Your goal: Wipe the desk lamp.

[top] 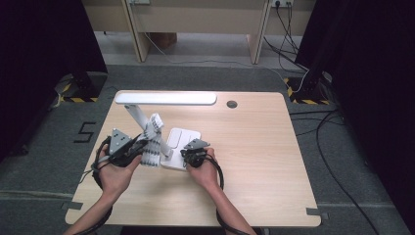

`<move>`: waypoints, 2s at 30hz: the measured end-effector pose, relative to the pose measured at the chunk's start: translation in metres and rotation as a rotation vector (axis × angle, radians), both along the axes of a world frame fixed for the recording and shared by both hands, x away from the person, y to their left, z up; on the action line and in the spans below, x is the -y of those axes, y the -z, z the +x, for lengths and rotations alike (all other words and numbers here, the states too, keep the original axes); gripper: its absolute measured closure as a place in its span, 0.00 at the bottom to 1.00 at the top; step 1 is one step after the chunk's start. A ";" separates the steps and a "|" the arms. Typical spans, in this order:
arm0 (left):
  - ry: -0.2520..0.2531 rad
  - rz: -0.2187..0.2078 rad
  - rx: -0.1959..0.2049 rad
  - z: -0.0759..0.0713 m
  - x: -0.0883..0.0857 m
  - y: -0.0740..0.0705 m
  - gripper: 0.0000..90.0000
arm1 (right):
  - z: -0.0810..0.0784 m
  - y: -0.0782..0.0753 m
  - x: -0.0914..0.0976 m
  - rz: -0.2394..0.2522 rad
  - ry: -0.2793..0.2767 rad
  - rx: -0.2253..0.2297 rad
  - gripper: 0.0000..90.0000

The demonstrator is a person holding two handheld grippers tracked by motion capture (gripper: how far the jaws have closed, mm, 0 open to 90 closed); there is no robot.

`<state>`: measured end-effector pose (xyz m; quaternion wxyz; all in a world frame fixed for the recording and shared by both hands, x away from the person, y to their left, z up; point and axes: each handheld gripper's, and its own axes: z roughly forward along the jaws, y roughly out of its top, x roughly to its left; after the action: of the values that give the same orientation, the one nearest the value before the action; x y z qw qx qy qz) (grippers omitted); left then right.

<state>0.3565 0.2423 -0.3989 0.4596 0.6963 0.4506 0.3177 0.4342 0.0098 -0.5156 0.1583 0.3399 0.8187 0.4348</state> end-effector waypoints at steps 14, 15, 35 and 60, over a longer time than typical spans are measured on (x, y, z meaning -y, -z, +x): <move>0.015 -0.001 -0.060 0.004 0.006 0.017 0.86 | 0.000 0.000 0.000 -0.002 0.000 0.003 1.00; 0.016 -0.003 -0.067 0.004 0.006 0.019 0.86 | 0.000 0.000 0.000 -0.002 0.000 0.003 1.00; 0.038 0.008 -0.145 0.010 0.016 0.045 0.86 | 0.000 0.000 0.000 -0.006 -0.001 0.004 1.00; 0.083 0.057 -0.254 0.014 0.028 0.078 0.86 | 0.000 0.000 0.000 -0.009 -0.004 0.010 1.00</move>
<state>0.3709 0.2147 -0.4773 0.3918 0.7617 0.4667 0.2204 0.4341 0.0100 -0.5156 0.1633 0.3354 0.8205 0.4332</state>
